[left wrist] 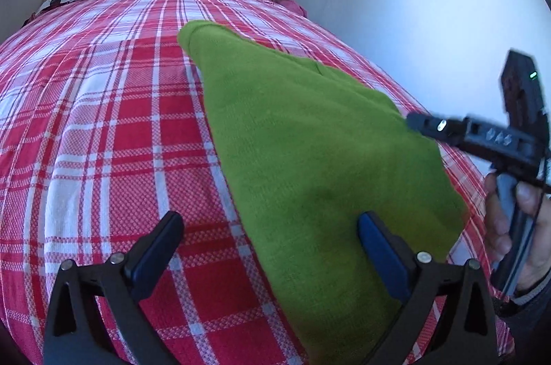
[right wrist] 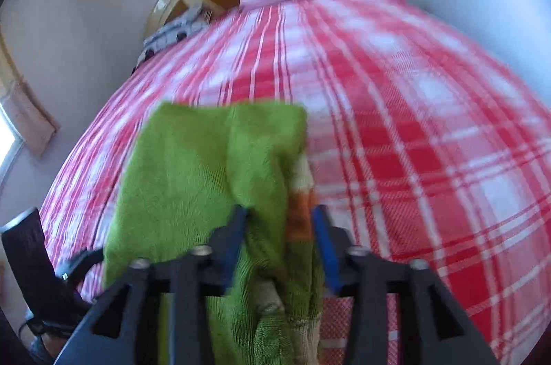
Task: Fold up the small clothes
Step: 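Lower the folded sweater onto the bed and open both grippers, then close both grippers on the end of the narrow green sweater bundle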
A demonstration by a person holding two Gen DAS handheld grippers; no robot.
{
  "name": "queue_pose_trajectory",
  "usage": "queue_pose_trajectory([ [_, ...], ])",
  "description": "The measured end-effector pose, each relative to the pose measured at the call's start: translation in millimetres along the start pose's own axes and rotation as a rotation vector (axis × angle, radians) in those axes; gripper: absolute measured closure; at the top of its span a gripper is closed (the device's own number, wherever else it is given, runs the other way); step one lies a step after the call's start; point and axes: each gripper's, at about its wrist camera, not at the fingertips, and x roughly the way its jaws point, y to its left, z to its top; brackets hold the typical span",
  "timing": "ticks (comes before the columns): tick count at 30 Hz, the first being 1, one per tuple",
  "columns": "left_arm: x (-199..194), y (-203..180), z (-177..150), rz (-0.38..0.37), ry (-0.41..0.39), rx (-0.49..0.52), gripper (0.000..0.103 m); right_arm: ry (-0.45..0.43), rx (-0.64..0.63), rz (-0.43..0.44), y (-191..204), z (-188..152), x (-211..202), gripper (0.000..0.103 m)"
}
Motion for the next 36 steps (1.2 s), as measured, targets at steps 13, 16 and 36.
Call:
queue_pose_trajectory([
  [13, 3, -3, -1, 0.012, 0.015, 0.016, 0.000, 0.160, -0.006, 0.060, -2, 28, 61, 0.060],
  [16, 4, -2, -1, 0.015, 0.021, 0.015, 0.000, 0.084, -0.069, -0.031, 14, 23, 32, 0.058],
  [36, 10, -10, -2, 0.080, 0.053, 0.065, 0.000, 0.095, -0.225, 0.166, 14, -72, -5, 0.059],
])
